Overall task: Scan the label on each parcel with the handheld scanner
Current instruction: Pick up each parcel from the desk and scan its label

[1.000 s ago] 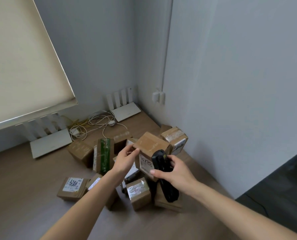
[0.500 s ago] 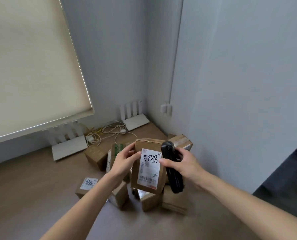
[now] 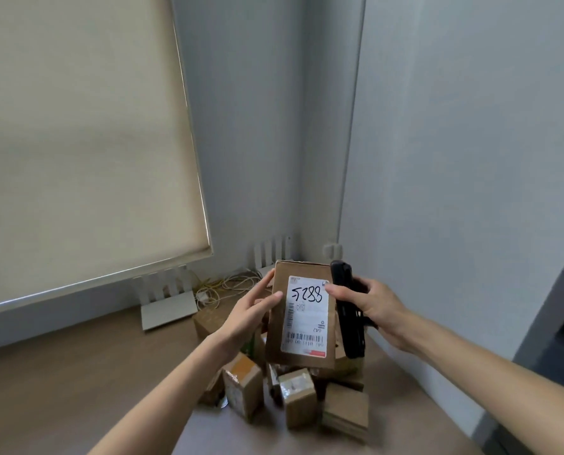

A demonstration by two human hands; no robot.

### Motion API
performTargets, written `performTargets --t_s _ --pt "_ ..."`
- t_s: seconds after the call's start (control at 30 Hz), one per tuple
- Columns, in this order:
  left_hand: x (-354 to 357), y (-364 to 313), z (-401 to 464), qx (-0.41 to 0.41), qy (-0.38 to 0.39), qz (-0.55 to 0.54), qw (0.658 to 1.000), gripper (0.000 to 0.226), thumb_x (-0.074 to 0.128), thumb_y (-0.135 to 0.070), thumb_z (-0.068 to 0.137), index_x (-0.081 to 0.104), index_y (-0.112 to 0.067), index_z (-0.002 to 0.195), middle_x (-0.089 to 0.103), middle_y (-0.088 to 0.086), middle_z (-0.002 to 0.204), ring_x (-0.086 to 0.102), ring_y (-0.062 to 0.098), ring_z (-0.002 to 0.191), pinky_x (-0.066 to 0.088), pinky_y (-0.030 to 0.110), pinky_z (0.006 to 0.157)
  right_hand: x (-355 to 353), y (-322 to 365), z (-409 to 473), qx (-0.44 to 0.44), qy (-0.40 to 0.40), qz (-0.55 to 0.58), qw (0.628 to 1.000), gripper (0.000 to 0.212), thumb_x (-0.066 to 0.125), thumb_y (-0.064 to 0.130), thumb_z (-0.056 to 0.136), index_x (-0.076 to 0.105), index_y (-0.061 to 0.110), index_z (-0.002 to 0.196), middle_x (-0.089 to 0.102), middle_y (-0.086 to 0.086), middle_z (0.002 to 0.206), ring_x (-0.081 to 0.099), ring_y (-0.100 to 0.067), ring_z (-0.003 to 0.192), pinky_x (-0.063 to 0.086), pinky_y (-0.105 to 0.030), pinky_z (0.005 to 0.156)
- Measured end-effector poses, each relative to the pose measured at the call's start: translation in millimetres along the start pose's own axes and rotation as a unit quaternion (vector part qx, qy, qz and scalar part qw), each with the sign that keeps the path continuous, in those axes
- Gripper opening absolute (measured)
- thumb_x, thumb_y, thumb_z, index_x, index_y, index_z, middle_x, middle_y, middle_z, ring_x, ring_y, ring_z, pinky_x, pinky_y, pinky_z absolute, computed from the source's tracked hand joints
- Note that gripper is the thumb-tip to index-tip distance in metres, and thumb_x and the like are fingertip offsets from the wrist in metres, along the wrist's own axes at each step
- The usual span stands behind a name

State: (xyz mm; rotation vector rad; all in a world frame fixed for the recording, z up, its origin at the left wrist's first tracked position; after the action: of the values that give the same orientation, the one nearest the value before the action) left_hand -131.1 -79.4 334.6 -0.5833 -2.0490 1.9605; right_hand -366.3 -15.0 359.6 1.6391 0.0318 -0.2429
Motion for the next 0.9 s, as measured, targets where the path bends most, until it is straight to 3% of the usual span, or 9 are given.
performTargets --t_s 0.1,0.17,0.3,0.4,0.5,0.67,0.77,0.9 --pt "5.2 -11.3 -18.0 0.009 -0.005 -0.023 1.0 0.053 0.059 -0.03 0.099 0.038 -0.051 0.142 0.076 -0.021 0.101 0.071 -0.006 0.09 0.055 0.012 0.062 -2.2 12.3 -15.4 -0.006 0.015 0.002 1.0 0.071 0.09 0.059 0.063 0.073 0.02 0.119 0.081 0.0 0.103 0.075 -0.022 0.1 0.055 -0.039 0.086" --pt "10.9 -17.5 -30.0 0.01 -0.02 -0.026 0.999 0.05 0.061 -0.037 0.097 0.042 -0.054 0.14 0.074 -0.014 0.111 0.071 0.0 0.096 0.058 0.019 0.064 -4.8 18.3 -26.1 -0.018 0.028 -0.007 0.999 0.073 0.091 0.061 0.061 0.073 0.02 0.118 0.081 0.001 0.103 0.075 -0.022 0.101 0.055 -0.038 0.087" --pt "23.0 -23.6 -52.7 0.03 -0.11 -0.024 0.993 0.06 0.072 -0.057 0.083 0.051 -0.051 0.138 0.073 0.003 0.114 0.073 0.017 0.102 0.061 0.042 0.085 -12.4 19.1 -51.1 -0.035 0.04 -0.01 0.999 0.067 0.095 0.05 0.064 0.073 0.019 0.12 0.08 0.002 0.105 0.077 -0.018 0.097 0.059 -0.03 0.078" --pt "37.5 -29.8 -72.7 0.04 -0.183 -0.011 0.982 0.047 0.07 -0.052 0.089 0.054 -0.042 0.133 0.07 0.006 0.111 0.07 0.018 0.1 0.06 0.038 0.079 -15.9 10.2 -75.3 -0.047 0.065 -0.04 0.996 0.076 0.095 0.06 0.054 0.074 0.023 0.118 0.08 0.007 0.107 0.076 -0.012 0.1 0.059 -0.028 0.084" --pt "54.4 -29.8 -96.2 0.028 -0.214 -0.023 0.976 0.046 0.07 -0.054 0.087 0.051 -0.045 0.127 0.068 0.007 0.113 0.069 0.019 0.102 0.059 0.039 0.078 -19.7 4.6 -97.4 -0.052 0.091 -0.052 0.993 0.071 0.096 0.052 0.06 0.073 0.021 0.12 0.079 0.006 0.109 0.074 -0.01 0.102 0.056 -0.02 0.08" --pt "66.3 -22.2 -136.5 -0.019 -0.139 -0.061 0.988 0.101 0.091 -0.052 0.06 0.03 -0.067 0.14 0.073 0.009 0.117 0.07 0.026 0.11 0.059 0.056 0.083 -32.1 9.3 -124.0 -0.059 0.091 -0.059 0.992 0.086 0.096 0.06 0.052 0.072 0.02 0.124 0.079 0.003 0.113 0.075 -0.015 0.105 0.06 -0.037 0.096" --pt "69.8 -24.1 -158.9 -0.025 -0.128 -0.027 0.991 0.097 0.089 -0.054 0.057 0.035 -0.069 0.137 0.074 0.009 0.112 0.071 0.026 0.108 0.059 0.059 0.084 -32.2 15.9 -138.6 -0.043 0.129 -0.06 0.989 0.064 0.095 0.042 0.068 0.072 0.019 0.122 0.08 0.001 0.11 0.077 -0.017 0.1 0.062 -0.035 0.089" --pt "63.5 -25.3 -185.5 -0.025 -0.154 -0.035 0.987 0.094 0.084 -0.061 0.056 0.041 -0.056 0.139 0.069 0.012 0.117 0.071 0.032 0.104 0.061 0.056 0.079 -22.6 23.0 -153.2 -0.038 0.141 -0.078 0.986 0.055 0.093 0.034 0.073 0.073 0.017 0.121 0.08 0.001 0.107 0.077 -0.015 0.098 0.06 -0.028 0.082"
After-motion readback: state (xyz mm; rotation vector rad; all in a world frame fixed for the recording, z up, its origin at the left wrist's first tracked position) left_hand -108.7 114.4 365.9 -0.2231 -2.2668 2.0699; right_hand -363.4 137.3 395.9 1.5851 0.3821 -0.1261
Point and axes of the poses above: each hand's wrist, its own z-axis towards the middle knuckle, its own x-axis out of the palm, y = z × x, the point moved 4 cm from there along z, towards the middle knuckle
